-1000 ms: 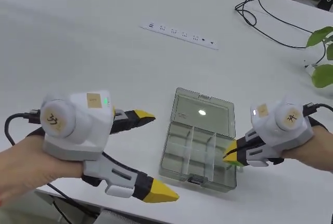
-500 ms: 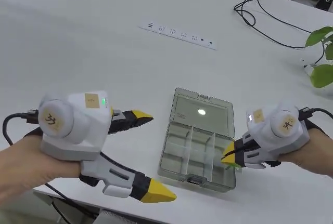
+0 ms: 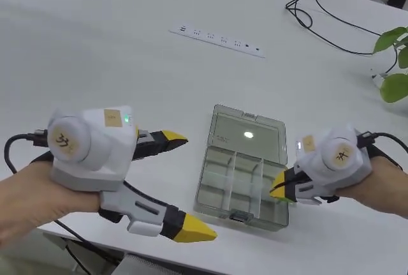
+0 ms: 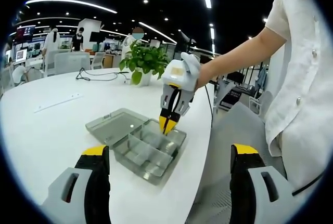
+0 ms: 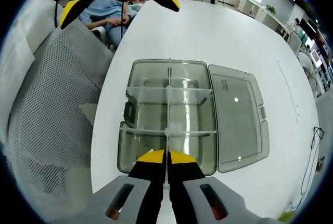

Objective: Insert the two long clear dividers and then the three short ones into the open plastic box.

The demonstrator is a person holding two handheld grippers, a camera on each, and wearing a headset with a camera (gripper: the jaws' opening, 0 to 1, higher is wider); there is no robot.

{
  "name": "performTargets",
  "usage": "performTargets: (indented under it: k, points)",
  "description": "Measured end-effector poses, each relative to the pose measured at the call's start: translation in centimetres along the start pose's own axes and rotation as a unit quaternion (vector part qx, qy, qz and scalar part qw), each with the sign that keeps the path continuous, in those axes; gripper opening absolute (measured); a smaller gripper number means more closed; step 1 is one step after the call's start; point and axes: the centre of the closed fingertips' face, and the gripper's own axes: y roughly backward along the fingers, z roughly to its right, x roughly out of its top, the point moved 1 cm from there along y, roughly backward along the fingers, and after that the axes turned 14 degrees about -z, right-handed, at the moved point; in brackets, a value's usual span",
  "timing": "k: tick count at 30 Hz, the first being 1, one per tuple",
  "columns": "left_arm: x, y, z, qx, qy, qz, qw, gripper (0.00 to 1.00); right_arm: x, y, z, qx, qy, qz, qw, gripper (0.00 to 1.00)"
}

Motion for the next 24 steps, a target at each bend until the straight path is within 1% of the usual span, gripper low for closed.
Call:
performTargets:
  k: [4, 7, 11, 18, 20, 22, 24]
  points:
    - [-0.03, -0.06, 0.15, -0.002, -0.001, -0.004, 1.0000, 0.99, -0.02, -0.08, 0.07, -0.001, 0.000, -0.001, 1.0000, 0.02]
    - [0.08, -0.08, 0.17, -0.002, -0.003, -0.005, 1.0000, 0.99, -0.08, -0.63, 0.01, -0.007, 0.003, -0.008, 0.9999, 0.02]
    - [0.27, 0.01, 0.22, -0.001, -0.007, -0.006, 1.0000, 0.99, -0.15, -0.48, 0.05, -0.007, -0.003, -0.003, 1.0000, 0.02]
    - [0.03, 0.07, 0.16, 0.000, -0.006, -0.013, 0.9999, 1.00, -0.18, -0.75, -0.02, -0.017, -0.002, -0.002, 0.9999, 0.03]
    - [-0.15, 0.06, 0.18, 0.000, -0.006, -0.016, 0.9999, 1.00, -0.16, -0.80, -0.14, -0.015, -0.004, -0.002, 0.9999, 0.05]
    - [-0.31, 0.08, 0.17, 0.000, -0.006, -0.019, 0.9998, 1.00, 0.06, -0.77, -0.38, -0.013, -0.007, 0.006, 0.9999, 0.08]
    - [-0.46, 0.14, 0.07, 0.001, -0.005, -0.021, 0.9998, 1.00, 0.06, -0.57, -0.45, -0.016, -0.008, 0.007, 0.9998, 0.09]
